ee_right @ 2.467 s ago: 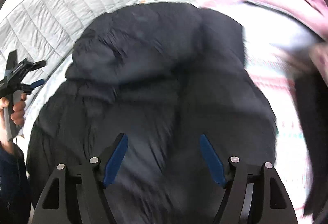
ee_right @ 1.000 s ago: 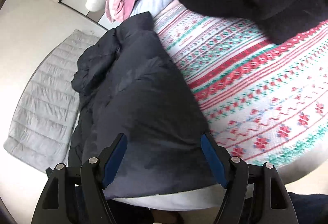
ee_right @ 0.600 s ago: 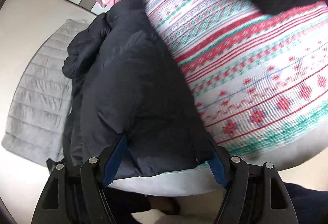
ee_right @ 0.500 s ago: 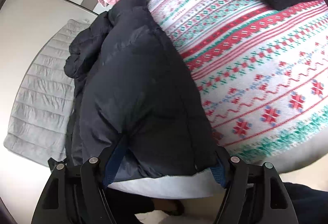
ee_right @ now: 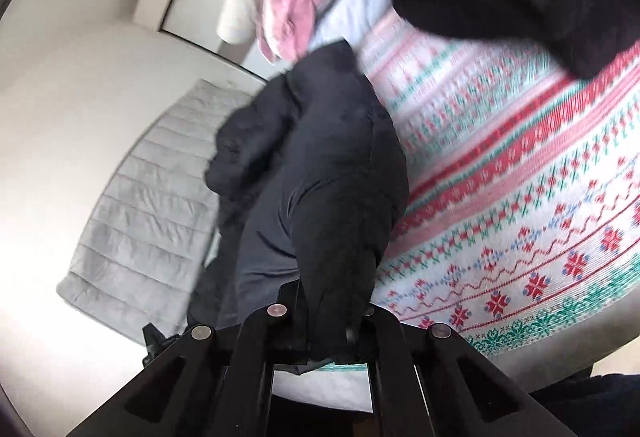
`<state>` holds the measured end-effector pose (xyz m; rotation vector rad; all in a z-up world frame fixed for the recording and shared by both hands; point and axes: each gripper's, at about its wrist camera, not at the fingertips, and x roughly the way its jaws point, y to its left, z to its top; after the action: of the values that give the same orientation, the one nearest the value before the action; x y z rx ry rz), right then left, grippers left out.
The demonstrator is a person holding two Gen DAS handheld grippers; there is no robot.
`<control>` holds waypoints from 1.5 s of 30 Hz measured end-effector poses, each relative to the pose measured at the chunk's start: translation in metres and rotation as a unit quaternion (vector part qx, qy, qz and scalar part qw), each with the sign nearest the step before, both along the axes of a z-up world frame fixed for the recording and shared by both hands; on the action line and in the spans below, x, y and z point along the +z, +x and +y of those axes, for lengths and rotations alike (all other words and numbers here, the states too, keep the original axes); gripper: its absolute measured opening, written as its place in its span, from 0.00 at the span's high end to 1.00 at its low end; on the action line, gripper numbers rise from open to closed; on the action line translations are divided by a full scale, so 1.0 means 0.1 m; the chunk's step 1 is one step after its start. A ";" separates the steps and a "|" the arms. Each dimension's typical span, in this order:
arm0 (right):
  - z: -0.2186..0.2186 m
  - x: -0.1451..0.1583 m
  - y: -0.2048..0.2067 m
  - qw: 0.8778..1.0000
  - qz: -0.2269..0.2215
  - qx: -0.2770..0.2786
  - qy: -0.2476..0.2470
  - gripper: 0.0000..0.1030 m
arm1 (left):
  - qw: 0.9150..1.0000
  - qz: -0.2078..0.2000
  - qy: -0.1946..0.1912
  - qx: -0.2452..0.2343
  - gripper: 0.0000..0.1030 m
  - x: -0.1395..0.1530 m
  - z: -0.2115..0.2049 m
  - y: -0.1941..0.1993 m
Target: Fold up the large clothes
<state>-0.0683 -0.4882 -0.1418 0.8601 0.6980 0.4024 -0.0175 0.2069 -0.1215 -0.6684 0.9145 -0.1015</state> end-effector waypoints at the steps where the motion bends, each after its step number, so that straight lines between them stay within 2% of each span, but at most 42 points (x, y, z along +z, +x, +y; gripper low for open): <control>1: -0.01 0.07 -0.06 1.000 -0.011 -0.001 0.000 0.96 | 1.000 -0.007 0.000 0.005 0.92 0.05 -0.01 -0.04; 6: -0.03 0.41 -0.33 0.998 -0.057 -0.006 -0.013 0.97 | 0.998 -0.051 -0.006 0.032 0.93 0.38 0.03 -0.37; 12: -0.05 0.84 -0.68 0.993 -0.111 -0.020 -0.016 0.98 | 0.996 -0.082 -0.019 0.042 0.94 0.71 0.09 -0.78; 16: -0.07 1.19 -0.96 0.987 -0.156 -0.027 -0.025 0.98 | 0.991 -0.122 -0.030 0.044 0.94 1.08 0.08 -1.15; 18: -0.05 1.32 -1.06 0.984 -0.175 -0.028 -0.028 0.98 | 0.988 -0.144 -0.022 0.045 0.94 1.25 0.04 -1.29; 20: -0.03 1.43 -1.10 0.981 -0.191 -0.026 -0.037 0.98 | 0.986 -0.161 -0.008 0.047 0.94 1.38 -0.03 -1.36; 24: -0.01 1.45 -0.92 0.982 -0.185 -0.026 -0.041 0.98 | 0.985 -0.165 0.000 0.053 0.94 1.44 -0.01 -1.22; 29: 0.02 1.62 -0.44 0.980 -0.191 -0.023 -0.040 0.98 | 0.984 -0.157 -0.039 0.076 0.94 1.53 0.14 -0.65; 33: 0.07 1.92 0.31 0.979 -0.197 -0.022 -0.048 0.98 | 0.981 -0.154 -0.078 0.084 0.93 1.76 0.20 -0.05; 35: 0.10 2.05 0.82 0.981 -0.187 -0.025 -0.051 0.98 | 0.980 -0.152 -0.091 0.093 0.93 1.89 0.21 0.37; 37: 0.13 2.13 1.30 0.983 -0.171 -0.032 -0.051 0.98 | 0.980 -0.134 -0.100 0.106 0.93 1.98 0.22 0.95; 39: 0.18 2.18 1.95 0.987 -0.143 -0.042 -0.052 0.98 | 0.981 -0.113 -0.104 0.122 0.93 2.00 0.20 1.41; 40: 0.21 2.18 2.20 0.989 -0.131 -0.048 -0.055 0.98 | 0.982 -0.093 -0.101 0.130 0.93 1.98 0.21 1.81; 42: 0.29 2.12 2.83 0.991 -0.098 -0.060 -0.067 0.98 | 0.983 -0.066 -0.092 0.145 0.93 1.88 0.22 2.36; 45: 0.42 1.90 3.66 0.993 -0.043 -0.074 -0.078 0.98 | 0.984 -0.013 -0.073 0.164 0.92 1.57 0.21 3.16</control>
<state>0.2975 -0.4467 0.0487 0.7371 0.5739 0.2474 0.2985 0.2283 0.0360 -0.9444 0.7662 0.1174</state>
